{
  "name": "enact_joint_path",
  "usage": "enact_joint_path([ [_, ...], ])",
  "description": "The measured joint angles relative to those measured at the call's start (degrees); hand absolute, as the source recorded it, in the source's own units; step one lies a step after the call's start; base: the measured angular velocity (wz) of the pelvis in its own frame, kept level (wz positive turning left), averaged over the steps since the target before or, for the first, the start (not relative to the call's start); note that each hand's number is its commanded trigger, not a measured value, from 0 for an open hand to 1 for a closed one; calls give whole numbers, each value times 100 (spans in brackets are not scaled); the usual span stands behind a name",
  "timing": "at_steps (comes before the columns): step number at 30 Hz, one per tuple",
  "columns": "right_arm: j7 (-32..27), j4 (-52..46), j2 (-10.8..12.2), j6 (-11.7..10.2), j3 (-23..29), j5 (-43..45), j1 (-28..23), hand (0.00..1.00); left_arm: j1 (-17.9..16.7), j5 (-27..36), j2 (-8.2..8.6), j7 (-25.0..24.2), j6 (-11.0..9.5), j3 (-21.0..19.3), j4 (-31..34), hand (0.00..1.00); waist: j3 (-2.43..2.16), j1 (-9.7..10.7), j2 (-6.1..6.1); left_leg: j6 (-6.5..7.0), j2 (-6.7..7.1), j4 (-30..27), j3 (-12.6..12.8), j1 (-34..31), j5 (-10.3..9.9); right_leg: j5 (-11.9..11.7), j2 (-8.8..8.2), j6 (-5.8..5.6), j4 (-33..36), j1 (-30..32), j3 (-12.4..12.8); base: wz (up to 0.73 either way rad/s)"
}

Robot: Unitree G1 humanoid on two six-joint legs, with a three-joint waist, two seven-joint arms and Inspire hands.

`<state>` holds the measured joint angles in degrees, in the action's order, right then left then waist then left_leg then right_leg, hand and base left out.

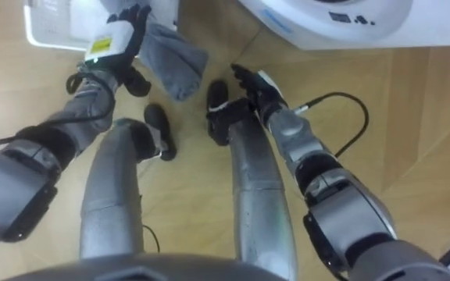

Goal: Put towel into washing machine

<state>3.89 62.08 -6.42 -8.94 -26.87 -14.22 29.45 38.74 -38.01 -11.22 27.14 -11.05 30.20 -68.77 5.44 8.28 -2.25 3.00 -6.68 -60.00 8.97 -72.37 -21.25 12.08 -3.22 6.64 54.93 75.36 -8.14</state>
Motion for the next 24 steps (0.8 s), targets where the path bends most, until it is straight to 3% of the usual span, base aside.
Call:
enact_joint_path([
  [6, 6, -216, 5, -49, -118, -118, -14, 0, 130, -252, -207, 150, -61, 509, 16, 0, 4, 143, -1, -32, -67, -163, -66, -332, -75, 11, 108, 14, 29, 257, -44, -8],
  [13, 53, -226, 4, -115, -127, -122, -14, 0, 142, -730, -250, 105, -62, 951, 22, 0, 4, 135, 1, 6, -71, -149, -87, -354, -116, 60, 126, -9, -5, 269, -53, 0],
  [22, 143, -199, -2, -189, -176, -137, -2, 0, 165, -719, -260, -623, -60, 1322, 15, 0, 4, 199, 0, 39, -65, -148, -91, -361, -145, 84, 92, -43, 4, 270, -51, 1],
  [23, 194, -198, -2, -209, -217, -143, -1, 0, 161, -720, -258, -775, -60, 1333, 15, 16, 4, 228, 0, 42, -63, -149, -92, -361, -146, 91, 83, -47, 6, 270, -52, 0],
  [24, 248, -188, 2, -224, -240, -133, 0, 0, 162, -720, -250, -897, -60, 1337, 15, 56, 4, 246, 0, 46, -60, -150, -90, -361, -148, 92, 78, -49, 6, 270, -51, 0],
])
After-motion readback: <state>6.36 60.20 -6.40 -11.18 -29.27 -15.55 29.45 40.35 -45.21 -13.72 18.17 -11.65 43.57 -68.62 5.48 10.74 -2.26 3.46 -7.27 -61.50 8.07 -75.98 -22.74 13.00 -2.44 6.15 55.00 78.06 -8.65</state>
